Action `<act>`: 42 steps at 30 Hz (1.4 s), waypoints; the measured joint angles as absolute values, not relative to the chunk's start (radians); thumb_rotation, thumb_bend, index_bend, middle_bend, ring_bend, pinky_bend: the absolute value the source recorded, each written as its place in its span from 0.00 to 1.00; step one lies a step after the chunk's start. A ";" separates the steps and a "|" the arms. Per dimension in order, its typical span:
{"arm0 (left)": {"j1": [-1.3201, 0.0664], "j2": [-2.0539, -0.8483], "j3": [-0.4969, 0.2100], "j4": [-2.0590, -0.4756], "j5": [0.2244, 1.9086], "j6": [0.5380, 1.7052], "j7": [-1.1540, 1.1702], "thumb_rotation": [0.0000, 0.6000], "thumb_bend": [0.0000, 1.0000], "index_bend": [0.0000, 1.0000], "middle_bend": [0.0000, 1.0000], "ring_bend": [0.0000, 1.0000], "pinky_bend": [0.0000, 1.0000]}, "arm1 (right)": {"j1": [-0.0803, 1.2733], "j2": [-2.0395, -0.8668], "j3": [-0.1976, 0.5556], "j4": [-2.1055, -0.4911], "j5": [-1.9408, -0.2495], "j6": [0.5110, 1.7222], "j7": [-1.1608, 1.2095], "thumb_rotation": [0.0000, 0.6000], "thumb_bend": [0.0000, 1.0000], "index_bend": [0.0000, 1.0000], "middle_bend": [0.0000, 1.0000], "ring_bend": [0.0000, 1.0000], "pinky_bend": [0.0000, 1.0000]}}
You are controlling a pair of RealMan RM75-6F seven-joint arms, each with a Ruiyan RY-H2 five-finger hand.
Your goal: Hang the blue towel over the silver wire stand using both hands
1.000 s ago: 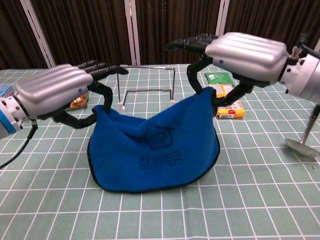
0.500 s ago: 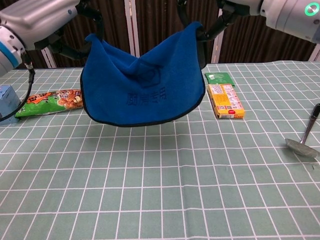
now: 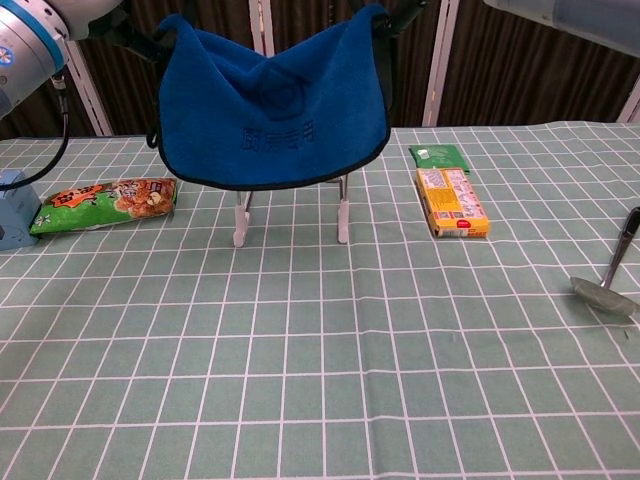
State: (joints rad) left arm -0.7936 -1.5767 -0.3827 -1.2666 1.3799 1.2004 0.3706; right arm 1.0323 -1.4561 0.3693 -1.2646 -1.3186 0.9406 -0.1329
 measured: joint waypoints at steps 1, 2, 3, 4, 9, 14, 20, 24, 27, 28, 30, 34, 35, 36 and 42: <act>-0.799 -1.580 -0.385 -1.253 1.378 1.200 0.365 1.00 0.53 0.79 0.00 0.00 0.00 | 1.039 -1.463 0.371 -1.244 -1.317 0.937 -0.126 1.00 0.61 0.61 0.00 0.00 0.00; -0.807 -1.585 -0.388 -1.236 1.375 1.200 0.359 1.00 0.53 0.79 0.00 0.00 0.00 | 1.044 -1.467 0.372 -1.230 -1.316 0.934 -0.121 1.00 0.61 0.61 0.00 0.00 0.00; -0.813 -1.587 -0.390 -1.224 1.373 1.200 0.354 1.00 0.53 0.79 0.00 0.00 0.00 | 1.048 -1.470 0.372 -1.216 -1.316 0.932 -0.115 1.00 0.61 0.61 0.00 0.00 0.00; -0.820 -1.590 -0.393 -1.214 1.371 1.200 0.349 1.00 0.53 0.79 0.00 0.00 0.00 | 1.053 -1.475 0.372 -1.199 -1.316 0.929 -0.107 1.00 0.61 0.61 0.00 0.00 0.00; -0.848 -1.605 -0.398 -1.171 1.355 1.192 0.339 1.00 0.53 0.79 0.00 0.00 0.00 | 1.067 -1.497 0.370 -1.135 -1.309 0.915 -0.070 1.00 0.61 0.61 0.00 0.00 0.00; -0.853 -1.629 -0.383 -1.135 1.326 1.167 0.333 1.00 0.53 0.79 0.00 0.00 0.00 | 1.067 -1.528 0.343 -1.080 -1.307 0.897 -0.041 1.00 0.61 0.61 0.00 0.00 0.00; -0.856 -1.664 -0.358 -1.076 1.304 1.149 0.310 1.00 0.53 0.79 0.00 0.00 0.00 | 1.062 -1.578 0.314 -1.019 -1.312 0.889 0.014 1.00 0.61 0.61 0.00 0.00 0.00; -0.852 -1.681 -0.340 -1.043 1.292 1.134 0.289 1.00 0.53 0.79 0.00 0.00 0.00 | 1.061 -1.600 0.304 -0.995 -1.314 0.887 0.029 1.00 0.61 0.61 0.00 0.00 0.00; -0.849 -1.696 -0.325 -1.019 1.288 1.125 0.272 1.00 0.53 0.79 0.00 0.00 0.00 | 1.059 -1.617 0.294 -0.975 -1.316 0.886 0.039 1.00 0.61 0.61 0.00 0.00 0.00; -0.848 -1.700 -0.320 -1.012 1.287 1.123 0.268 1.00 0.53 0.79 0.00 0.00 0.00 | 1.057 -1.623 0.289 -0.968 -1.318 0.886 0.043 1.00 0.61 0.61 0.00 0.00 0.00; -0.847 -1.709 -0.314 -0.998 1.284 1.117 0.260 1.00 0.53 0.79 0.00 0.00 0.00 | 1.053 -1.629 0.282 -0.961 -1.321 0.886 0.048 1.00 0.61 0.61 0.00 0.00 0.00; -0.844 -1.725 -0.302 -0.972 1.280 1.107 0.242 1.00 0.53 0.79 0.00 0.00 0.00 | 1.044 -1.647 0.269 -0.941 -1.324 0.887 0.058 1.00 0.61 0.61 0.00 0.00 0.00; -0.843 -1.730 -0.299 -0.964 1.280 1.105 0.236 1.00 0.53 0.79 0.00 0.00 0.00 | 1.043 -1.652 0.267 -0.934 -1.325 0.887 0.060 1.00 0.61 0.61 0.00 0.00 0.00; -0.843 -1.734 -0.296 -0.958 1.280 1.103 0.231 1.00 0.53 0.79 0.00 0.00 0.00 | 1.042 -1.657 0.265 -0.927 -1.326 0.887 0.063 1.00 0.61 0.61 0.00 0.00 0.00; -0.841 -1.751 -0.281 -0.928 1.284 1.095 0.204 1.00 0.53 0.75 0.00 0.00 0.00 | 1.039 -1.681 0.249 -0.889 -1.339 0.886 0.076 1.00 0.46 0.42 0.00 0.00 0.00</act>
